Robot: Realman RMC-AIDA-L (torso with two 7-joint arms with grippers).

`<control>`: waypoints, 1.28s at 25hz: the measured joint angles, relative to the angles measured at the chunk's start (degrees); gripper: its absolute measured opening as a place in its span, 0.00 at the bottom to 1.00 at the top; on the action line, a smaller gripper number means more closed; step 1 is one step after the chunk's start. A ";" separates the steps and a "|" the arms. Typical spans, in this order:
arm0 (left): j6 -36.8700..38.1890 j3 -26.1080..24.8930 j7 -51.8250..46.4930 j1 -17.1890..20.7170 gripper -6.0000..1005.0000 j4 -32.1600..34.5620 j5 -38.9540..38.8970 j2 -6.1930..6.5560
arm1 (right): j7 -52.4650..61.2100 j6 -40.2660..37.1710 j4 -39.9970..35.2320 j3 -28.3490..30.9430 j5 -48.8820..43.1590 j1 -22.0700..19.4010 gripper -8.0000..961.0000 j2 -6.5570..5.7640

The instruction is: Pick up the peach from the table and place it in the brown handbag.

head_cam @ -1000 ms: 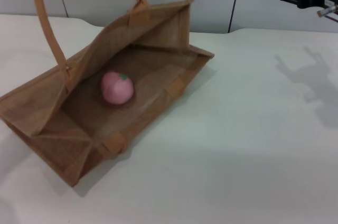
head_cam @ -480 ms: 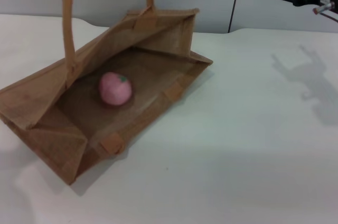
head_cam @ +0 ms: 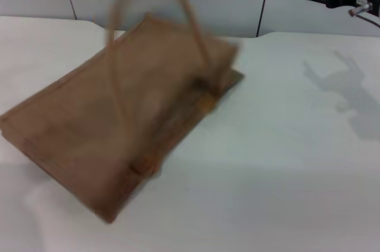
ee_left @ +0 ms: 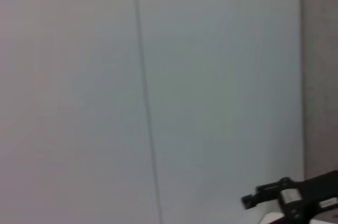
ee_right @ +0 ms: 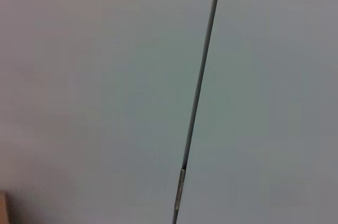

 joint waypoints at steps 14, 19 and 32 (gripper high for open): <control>6.67 0.04 1.85 3.34 0.79 -1.66 -1.17 -0.37 | -1.34 -0.83 0.56 0.01 0.02 -0.12 0.91 0.20; 14.63 -0.57 11.22 8.86 0.79 -10.19 -11.86 -0.50 | -4.47 -6.18 0.09 -3.19 3.48 -2.42 0.91 0.56; 19.17 -1.85 45.61 15.18 0.79 -40.48 -41.81 -0.58 | -8.66 -33.11 2.23 -19.78 11.79 -6.94 0.91 0.50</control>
